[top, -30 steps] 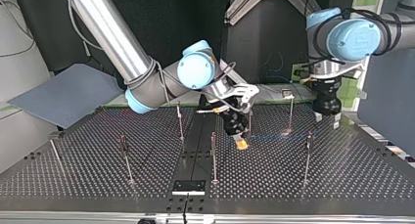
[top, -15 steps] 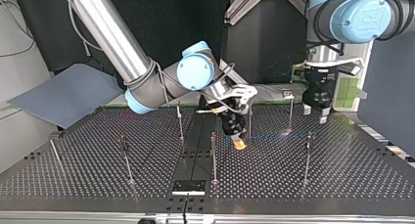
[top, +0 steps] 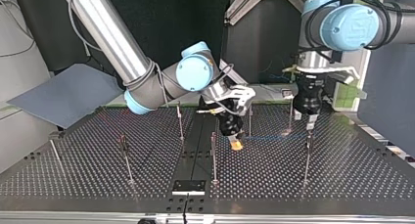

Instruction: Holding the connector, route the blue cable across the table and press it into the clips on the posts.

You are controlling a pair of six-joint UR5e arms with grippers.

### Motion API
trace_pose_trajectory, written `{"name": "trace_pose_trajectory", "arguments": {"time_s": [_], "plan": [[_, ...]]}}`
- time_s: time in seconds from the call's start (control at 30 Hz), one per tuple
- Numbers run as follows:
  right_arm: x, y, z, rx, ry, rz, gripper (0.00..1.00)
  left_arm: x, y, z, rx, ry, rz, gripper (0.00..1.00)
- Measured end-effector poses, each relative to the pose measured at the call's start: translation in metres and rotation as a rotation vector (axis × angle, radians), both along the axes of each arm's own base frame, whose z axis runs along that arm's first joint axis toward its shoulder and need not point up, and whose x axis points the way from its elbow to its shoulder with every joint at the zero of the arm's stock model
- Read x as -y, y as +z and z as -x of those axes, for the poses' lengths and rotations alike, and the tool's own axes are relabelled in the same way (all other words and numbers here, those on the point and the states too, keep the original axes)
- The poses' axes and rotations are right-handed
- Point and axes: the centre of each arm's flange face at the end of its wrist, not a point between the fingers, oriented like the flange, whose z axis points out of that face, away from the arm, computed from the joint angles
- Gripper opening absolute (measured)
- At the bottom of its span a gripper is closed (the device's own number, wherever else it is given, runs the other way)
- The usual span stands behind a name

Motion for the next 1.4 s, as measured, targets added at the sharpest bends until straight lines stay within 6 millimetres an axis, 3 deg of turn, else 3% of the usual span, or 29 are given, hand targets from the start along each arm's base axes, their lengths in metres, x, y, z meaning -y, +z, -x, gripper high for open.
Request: {"name": "trace_pose_trajectory", "arguments": {"time_s": [0.8,1.4], "plan": [[0.001,-0.001,0.000,-0.001,0.000,0.000,0.00,0.019,0.011,-0.036,0.057,0.027,-0.164,0.98],[0.001,-0.002,0.000,-0.003,0.002,-0.002,0.00,0.027,-0.003,-0.075,0.054,0.030,-0.188,0.98]]}}
